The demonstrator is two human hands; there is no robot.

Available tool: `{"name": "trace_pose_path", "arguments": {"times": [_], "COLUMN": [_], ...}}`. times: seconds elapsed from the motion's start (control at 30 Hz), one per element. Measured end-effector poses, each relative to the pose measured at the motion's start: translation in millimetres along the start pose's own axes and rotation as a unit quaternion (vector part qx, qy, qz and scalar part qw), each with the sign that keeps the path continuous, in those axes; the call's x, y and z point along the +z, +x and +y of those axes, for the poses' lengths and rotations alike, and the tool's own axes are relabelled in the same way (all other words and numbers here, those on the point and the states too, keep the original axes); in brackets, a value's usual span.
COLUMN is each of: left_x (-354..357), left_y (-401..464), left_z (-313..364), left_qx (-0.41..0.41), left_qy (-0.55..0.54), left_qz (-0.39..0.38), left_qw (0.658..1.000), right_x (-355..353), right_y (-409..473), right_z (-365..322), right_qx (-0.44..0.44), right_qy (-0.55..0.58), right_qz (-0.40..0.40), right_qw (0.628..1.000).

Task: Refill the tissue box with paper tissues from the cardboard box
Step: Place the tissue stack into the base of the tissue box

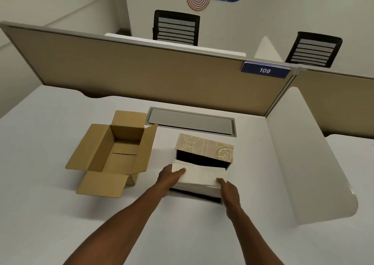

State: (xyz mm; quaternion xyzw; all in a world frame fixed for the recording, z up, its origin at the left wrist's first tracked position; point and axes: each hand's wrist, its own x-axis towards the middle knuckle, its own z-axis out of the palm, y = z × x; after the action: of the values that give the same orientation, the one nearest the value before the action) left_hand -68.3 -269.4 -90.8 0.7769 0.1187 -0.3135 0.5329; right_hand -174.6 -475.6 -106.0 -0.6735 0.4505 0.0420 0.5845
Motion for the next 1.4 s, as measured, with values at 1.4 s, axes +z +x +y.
{"name": "trace_pose_path", "arguments": {"times": [1.4], "left_x": [16.1], "left_y": [10.8], "left_z": [5.0], "left_qx": [-0.014], "left_qy": [0.101], "left_qz": [0.091], "left_qw": [0.991], "right_x": [21.3], "right_y": [2.6], "right_z": [-9.8], "right_qx": [-0.059], "right_qy": [-0.097], "right_qz": [0.067], "right_qw": [0.991]}}
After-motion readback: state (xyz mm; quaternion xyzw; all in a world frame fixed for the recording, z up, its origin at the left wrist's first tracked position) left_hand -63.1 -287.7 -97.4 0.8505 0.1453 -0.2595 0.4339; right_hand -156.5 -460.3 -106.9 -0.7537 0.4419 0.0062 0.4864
